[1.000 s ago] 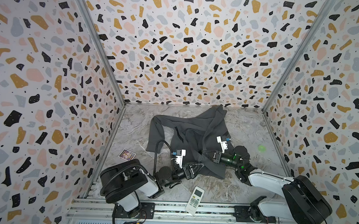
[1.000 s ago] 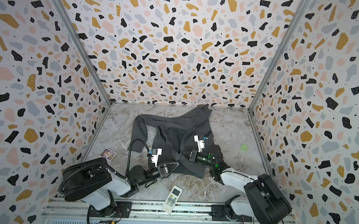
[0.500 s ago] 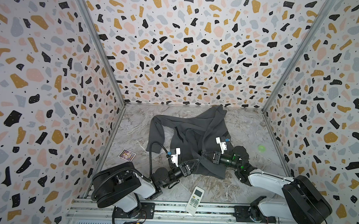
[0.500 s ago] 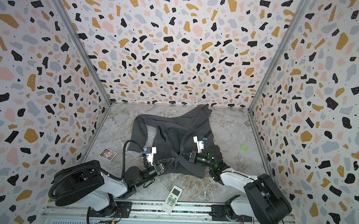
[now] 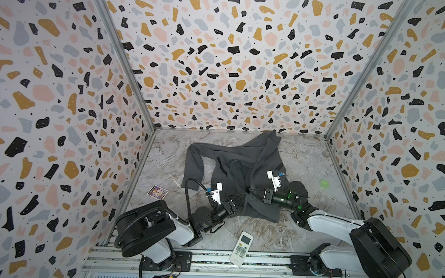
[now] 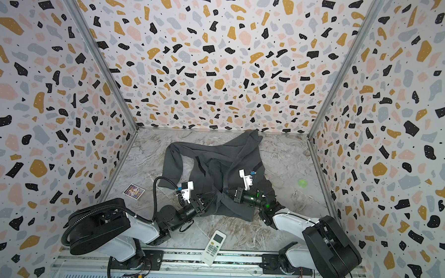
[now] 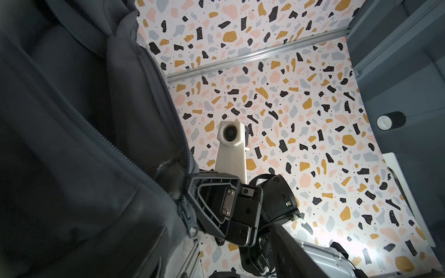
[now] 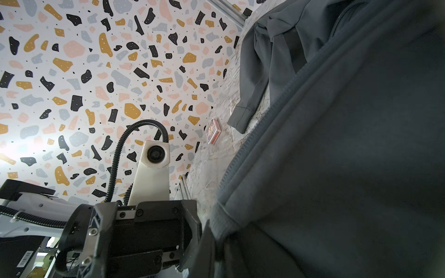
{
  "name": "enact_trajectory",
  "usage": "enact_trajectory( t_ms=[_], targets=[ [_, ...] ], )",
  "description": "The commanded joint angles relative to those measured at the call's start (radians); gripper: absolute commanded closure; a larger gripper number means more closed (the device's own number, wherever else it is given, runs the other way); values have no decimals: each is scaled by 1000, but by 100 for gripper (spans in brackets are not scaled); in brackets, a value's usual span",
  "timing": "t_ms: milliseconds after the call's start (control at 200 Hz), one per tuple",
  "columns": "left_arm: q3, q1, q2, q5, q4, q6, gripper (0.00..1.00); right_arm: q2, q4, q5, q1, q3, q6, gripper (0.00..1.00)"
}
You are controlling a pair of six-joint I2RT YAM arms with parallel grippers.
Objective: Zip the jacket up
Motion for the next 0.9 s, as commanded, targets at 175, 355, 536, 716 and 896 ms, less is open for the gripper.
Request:
enact_trajectory(
  t_ms=[175, 355, 536, 716, 896],
  targets=[
    [21, -7, -48, -22, -130, -29, 31, -8, -2, 16, 22, 42, -16, 100],
    [2, -12, 44, -17, 22, -96, 35, 8, 13, 23, 31, 46, -4, 100],
    [-4, -22, 159, -25, 193, -157, 42, 12, 13, 26, 37, 44, 1, 100],
    [-9, -25, 209, -46, 287, -177, 51, 12, 15, 38, 42, 31, 2, 100],
    [6, -26, 206, -34, 266, -166, 55, 30, 26, 50, 62, 29, 4, 100]
  ],
)
